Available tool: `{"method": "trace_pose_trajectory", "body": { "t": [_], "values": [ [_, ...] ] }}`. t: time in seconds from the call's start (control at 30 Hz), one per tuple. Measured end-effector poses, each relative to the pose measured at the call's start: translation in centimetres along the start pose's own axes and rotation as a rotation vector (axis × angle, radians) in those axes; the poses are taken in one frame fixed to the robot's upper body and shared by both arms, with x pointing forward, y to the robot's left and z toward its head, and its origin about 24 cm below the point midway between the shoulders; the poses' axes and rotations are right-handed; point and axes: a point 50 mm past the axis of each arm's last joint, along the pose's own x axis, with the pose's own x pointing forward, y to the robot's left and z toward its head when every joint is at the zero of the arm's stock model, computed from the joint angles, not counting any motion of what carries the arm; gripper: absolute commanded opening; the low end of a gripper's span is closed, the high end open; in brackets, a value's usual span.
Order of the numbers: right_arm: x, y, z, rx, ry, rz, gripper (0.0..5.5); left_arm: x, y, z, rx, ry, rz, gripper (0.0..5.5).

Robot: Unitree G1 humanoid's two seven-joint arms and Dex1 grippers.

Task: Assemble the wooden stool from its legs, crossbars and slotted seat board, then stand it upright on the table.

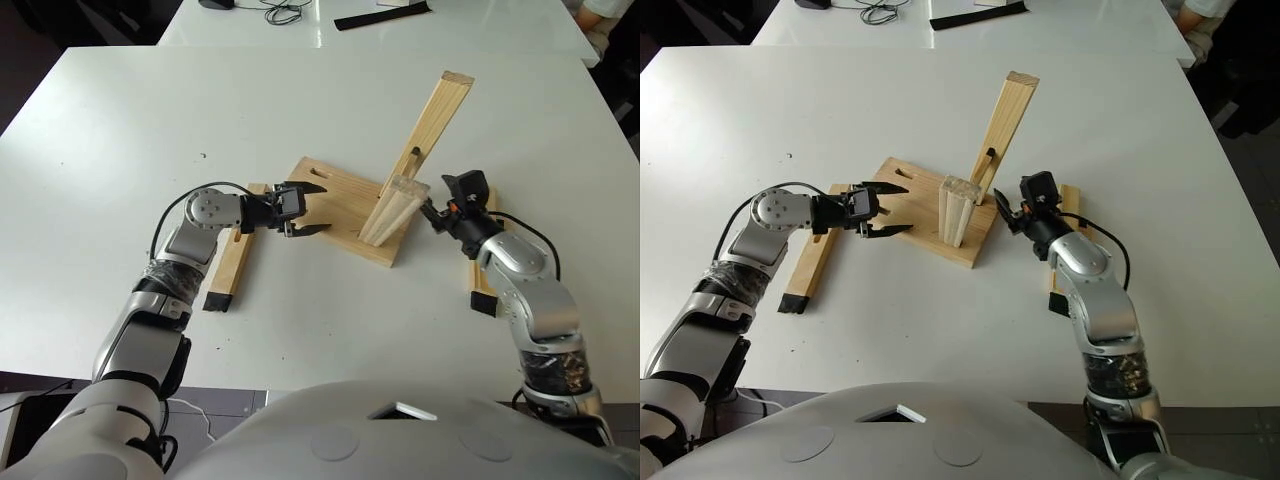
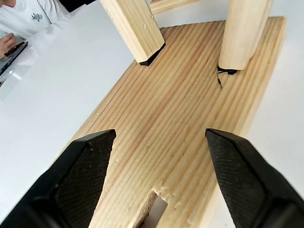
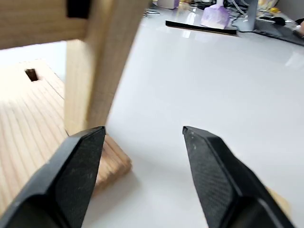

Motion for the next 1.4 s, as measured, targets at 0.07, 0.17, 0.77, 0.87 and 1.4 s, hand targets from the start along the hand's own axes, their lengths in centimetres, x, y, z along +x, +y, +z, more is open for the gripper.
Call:
{"method": "trace_pose_trajectory", "body": {
  "t": [0.07,0.17,0.77,0.87,1.4],
  "values": [
    [-1.4,0.1,0.0,-0.029,0.019,0.037,3.0,-0.5,-0.4,0.2,-0.027,0.01,-0.017,3.53],
    [-3.3,0.7,0.7,-0.066,0.015,0.151,3.0,-0.7,-2.3,0.0,-0.163,0.026,-0.07,3.53],
    [-5.4,8.7,-1.7,0.056,0.157,0.779,3.0,1.2,9.1,1.4,-0.026,0.084,0.418,3.53],
    [-4.0,9.6,-2.0,0.035,0.17,0.816,3.0,2.5,7.3,-1.2,0.08,0.224,0.446,3.53],
    [0.4,7.1,-3.5,0.05,0.16,0.408,3.0,1.1,5.4,-1.6,0.301,0.171,0.254,3.53]
  ]
}}
